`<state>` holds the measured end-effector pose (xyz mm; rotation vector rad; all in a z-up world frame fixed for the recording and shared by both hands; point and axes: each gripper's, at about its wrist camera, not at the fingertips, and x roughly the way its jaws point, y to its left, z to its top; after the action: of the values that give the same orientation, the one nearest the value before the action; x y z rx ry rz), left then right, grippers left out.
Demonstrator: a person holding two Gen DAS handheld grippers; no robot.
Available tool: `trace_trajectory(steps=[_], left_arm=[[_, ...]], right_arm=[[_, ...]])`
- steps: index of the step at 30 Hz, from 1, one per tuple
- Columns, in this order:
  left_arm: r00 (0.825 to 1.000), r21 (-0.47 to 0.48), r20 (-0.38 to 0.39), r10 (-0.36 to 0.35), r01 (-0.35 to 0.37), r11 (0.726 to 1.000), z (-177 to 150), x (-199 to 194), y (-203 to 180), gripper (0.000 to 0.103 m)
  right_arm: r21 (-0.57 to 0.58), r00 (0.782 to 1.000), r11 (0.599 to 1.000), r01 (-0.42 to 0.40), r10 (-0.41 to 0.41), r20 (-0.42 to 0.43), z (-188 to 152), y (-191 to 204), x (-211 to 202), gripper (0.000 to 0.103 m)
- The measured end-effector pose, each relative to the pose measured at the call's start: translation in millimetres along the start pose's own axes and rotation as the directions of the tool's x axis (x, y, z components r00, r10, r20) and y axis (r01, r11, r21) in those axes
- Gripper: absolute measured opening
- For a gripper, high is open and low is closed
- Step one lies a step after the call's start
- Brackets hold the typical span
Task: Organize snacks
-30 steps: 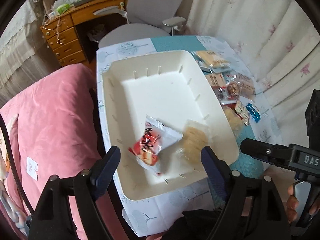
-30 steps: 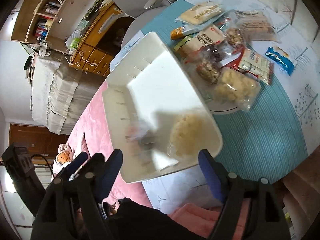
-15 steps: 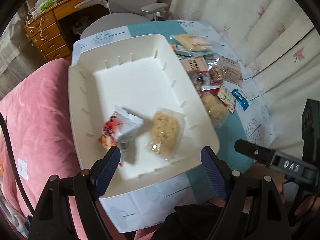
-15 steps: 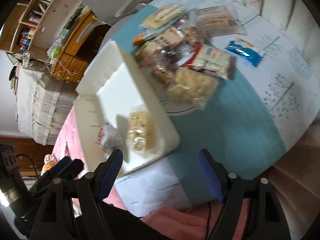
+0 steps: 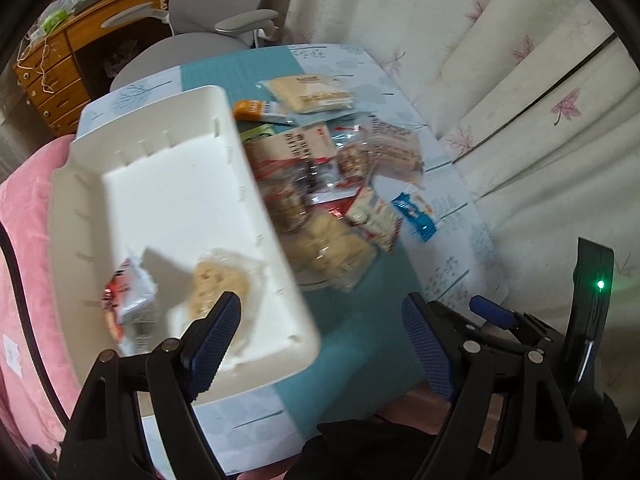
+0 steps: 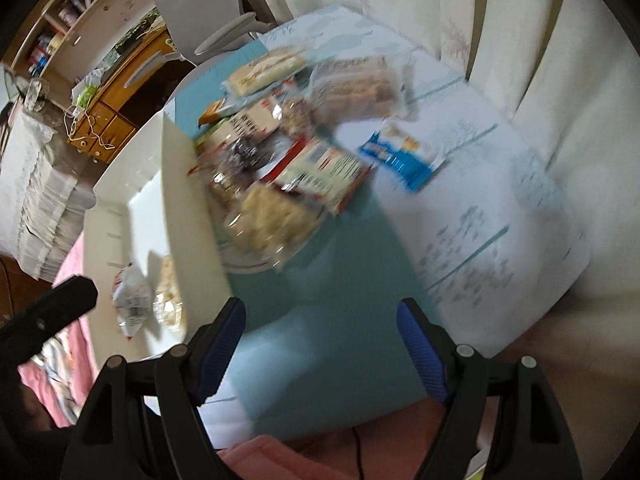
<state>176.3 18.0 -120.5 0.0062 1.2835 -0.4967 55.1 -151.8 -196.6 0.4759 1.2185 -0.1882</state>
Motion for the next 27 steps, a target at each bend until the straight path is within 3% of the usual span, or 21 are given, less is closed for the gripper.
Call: trace_trajectory(steps=[4, 14, 21, 27], left_arm=[[0.998, -0.038, 0.022, -0.054, 0.055, 0.998, 13, 11, -20, 0.081], [0.999, -0.155, -0.027, -0.043, 0.039, 0.987, 42, 60, -56, 0.081], [0.996, -0.257, -0.091, -0.016, -0.008, 0.966, 52, 86, -62, 0.081], [0.988, -0.328, -0.151, 0.013, -0.062, 0.943, 69, 115, -63, 0.081]], right_arm=[[-0.067, 0.999, 0.998, 0.017, -0.015, 0.029, 16, -17, -2, 0.079], [-0.188, 1.000, 0.982, 0.015, -0.014, 0.007, 55, -57, 12, 0.079], [-0.324, 0.998, 0.945, 0.051, -0.060, -0.016, 79, -71, 37, 0.079], [-0.466, 0.999, 0.884, 0.041, -0.039, 0.013, 89, -70, 56, 0.079]])
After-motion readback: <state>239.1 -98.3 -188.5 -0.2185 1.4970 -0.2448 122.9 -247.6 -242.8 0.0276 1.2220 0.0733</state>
